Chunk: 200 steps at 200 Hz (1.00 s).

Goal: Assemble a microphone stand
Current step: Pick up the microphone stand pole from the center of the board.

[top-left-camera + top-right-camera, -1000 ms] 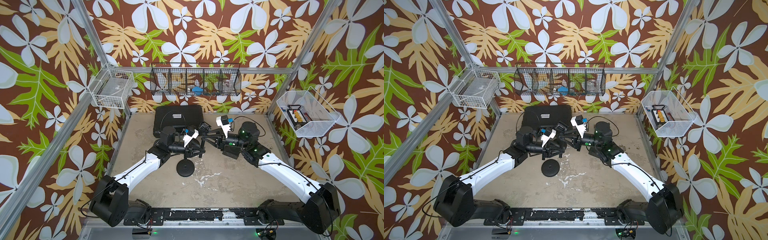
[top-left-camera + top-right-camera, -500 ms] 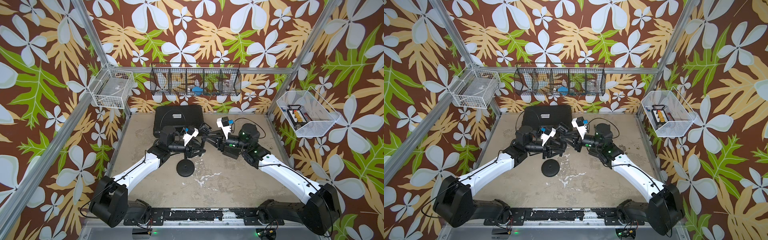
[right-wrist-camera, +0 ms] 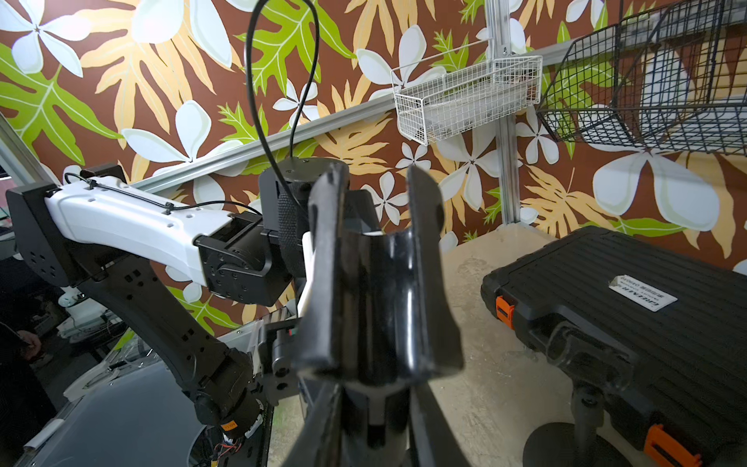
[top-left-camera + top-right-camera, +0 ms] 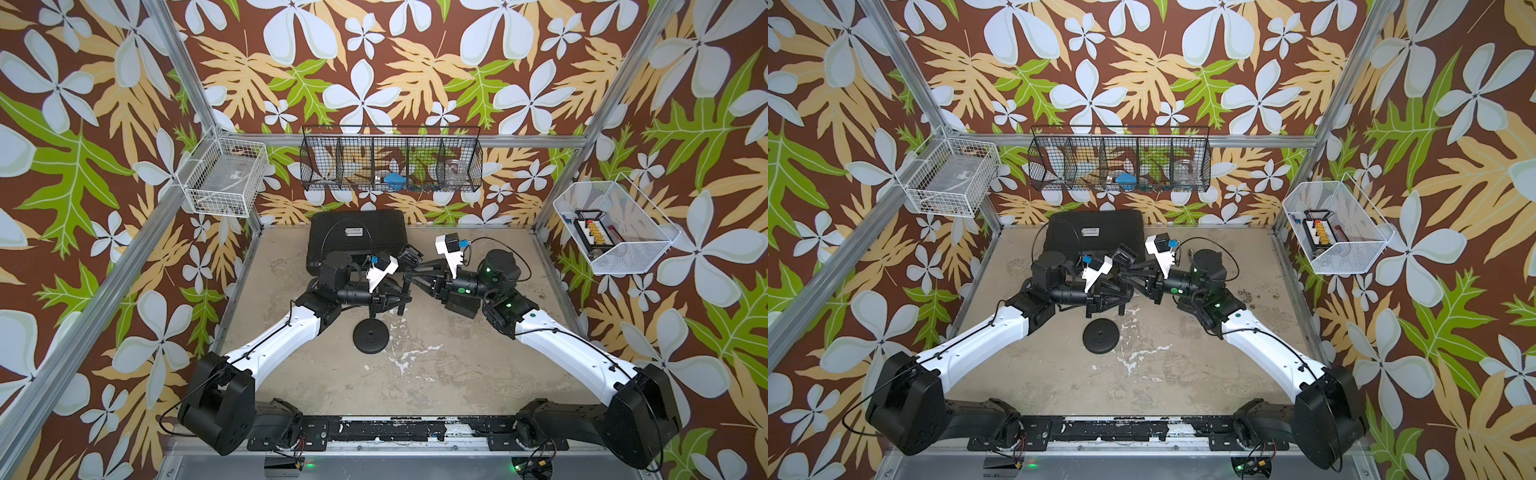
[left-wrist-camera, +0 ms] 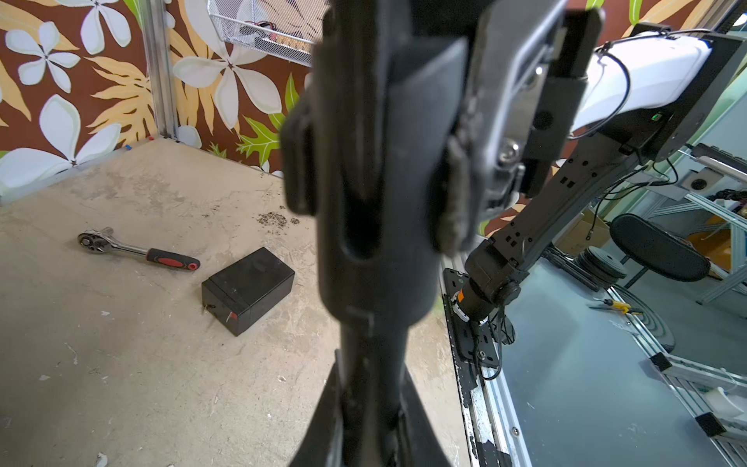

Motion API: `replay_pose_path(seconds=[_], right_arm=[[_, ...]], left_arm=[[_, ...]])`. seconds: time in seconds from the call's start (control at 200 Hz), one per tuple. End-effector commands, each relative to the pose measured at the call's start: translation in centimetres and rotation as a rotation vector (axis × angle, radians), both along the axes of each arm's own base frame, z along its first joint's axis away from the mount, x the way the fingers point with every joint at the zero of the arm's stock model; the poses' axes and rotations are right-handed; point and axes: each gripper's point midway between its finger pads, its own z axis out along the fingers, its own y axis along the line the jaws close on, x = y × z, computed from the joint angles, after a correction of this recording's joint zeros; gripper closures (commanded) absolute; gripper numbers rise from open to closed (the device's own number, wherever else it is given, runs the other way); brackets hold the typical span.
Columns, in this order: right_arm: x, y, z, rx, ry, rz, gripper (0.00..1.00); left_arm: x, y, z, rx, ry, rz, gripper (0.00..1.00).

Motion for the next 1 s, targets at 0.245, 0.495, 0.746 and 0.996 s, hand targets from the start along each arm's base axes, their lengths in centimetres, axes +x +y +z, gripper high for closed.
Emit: replay_pose_path(seconds=[0.245, 0.495, 0.746, 0.996], right_arm=[[-0.6, 0.9, 0.2, -0.001, -0.01, 0.098, 0.47], [-0.9, 1.3, 0.0, 0.002, -0.002, 0.131, 0.69], [-0.4, 0.7, 0.1, -0.008, -0.047, 0.058, 0.92], [2.2, -2.5, -1.4, -0.036, -0.06, -0.256, 0.93]], left_arm=[[-0.4, 0.1, 0.5, -0.008, -0.045, -0.009, 1.0], [-0.9, -0.3, 0.4, -0.011, -0.039, -0.036, 1.0], [0.3, 0.0, 0.2, 0.006, -0.028, 0.045, 0.57], [3.7, 2.5, -1.8, 0.117, 0.11, 0.399, 0.41]])
